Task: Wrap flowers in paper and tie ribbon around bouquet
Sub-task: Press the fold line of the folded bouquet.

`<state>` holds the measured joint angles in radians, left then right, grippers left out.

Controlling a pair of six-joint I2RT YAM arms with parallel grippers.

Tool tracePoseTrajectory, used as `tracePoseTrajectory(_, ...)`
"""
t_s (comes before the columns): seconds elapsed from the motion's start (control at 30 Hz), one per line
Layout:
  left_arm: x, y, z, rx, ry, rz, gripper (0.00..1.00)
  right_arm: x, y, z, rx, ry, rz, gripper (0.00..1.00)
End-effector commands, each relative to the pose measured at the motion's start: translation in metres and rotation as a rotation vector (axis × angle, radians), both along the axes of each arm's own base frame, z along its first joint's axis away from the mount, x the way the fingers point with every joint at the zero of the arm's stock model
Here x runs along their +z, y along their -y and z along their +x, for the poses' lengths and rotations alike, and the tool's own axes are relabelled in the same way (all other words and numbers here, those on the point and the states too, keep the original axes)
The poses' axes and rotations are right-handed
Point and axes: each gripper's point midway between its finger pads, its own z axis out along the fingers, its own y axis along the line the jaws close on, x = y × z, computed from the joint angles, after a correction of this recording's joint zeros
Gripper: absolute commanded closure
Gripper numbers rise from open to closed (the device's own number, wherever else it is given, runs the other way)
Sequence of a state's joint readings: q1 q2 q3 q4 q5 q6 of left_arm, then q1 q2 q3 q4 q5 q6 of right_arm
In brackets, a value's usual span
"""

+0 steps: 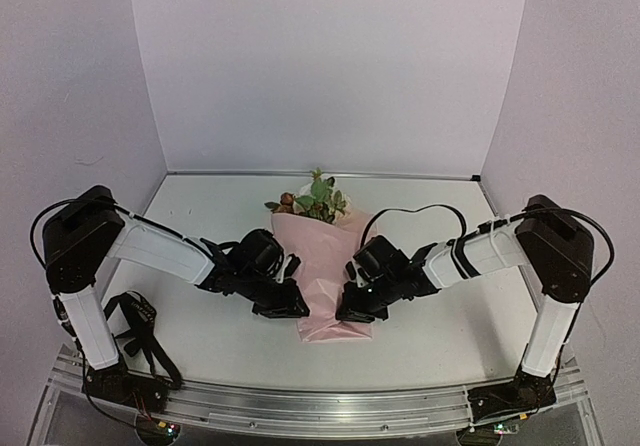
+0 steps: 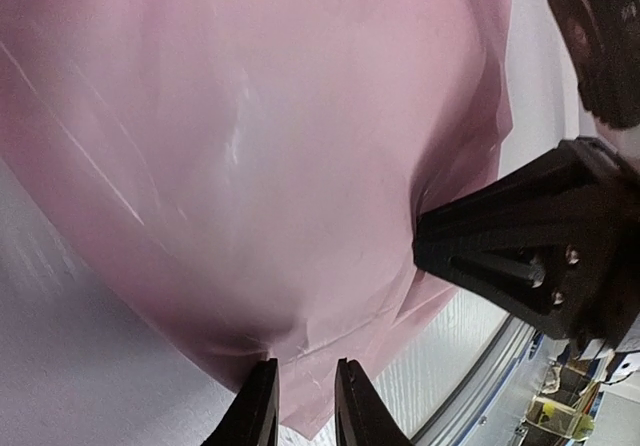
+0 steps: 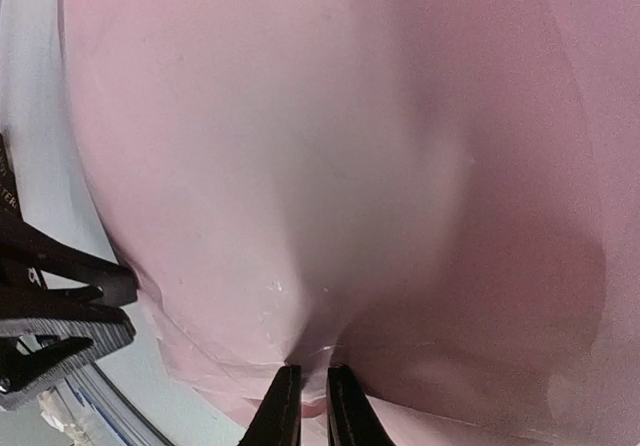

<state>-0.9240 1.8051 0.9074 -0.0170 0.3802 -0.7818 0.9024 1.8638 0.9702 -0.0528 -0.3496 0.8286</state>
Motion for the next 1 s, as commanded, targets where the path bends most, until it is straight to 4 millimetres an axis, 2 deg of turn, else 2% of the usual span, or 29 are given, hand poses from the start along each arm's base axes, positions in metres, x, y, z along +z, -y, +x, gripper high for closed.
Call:
tracePoseTrajectory(0.0,0.013,0.011,0.022,0.004,0.0,-0.079,0.79,-0.016,0.005,0.001,-0.033,-0.011,-0.041,0.9)
tracePoseTrajectory(0.17,0.002,0.007,0.04,0.038,-0.044,-0.093,0.79,-0.022,0.007,-0.001,-0.046,-0.031,-0.052,0.91)
tracePoseTrajectory(0.37,-0.014,-0.012,0.062,0.115,-0.084,-0.083,0.79,-0.026,0.008,-0.002,-0.049,-0.051,-0.059,0.91)
tracePoseTrajectory(0.57,-0.009,-0.022,0.092,0.162,-0.08,-0.112,0.76,-0.029,0.009,-0.006,-0.043,-0.072,-0.069,0.91)
tracePoseTrajectory(0.97,-0.015,-0.038,0.152,0.242,-0.107,-0.157,0.75,-0.035,0.015,-0.011,-0.042,-0.092,-0.08,0.93)
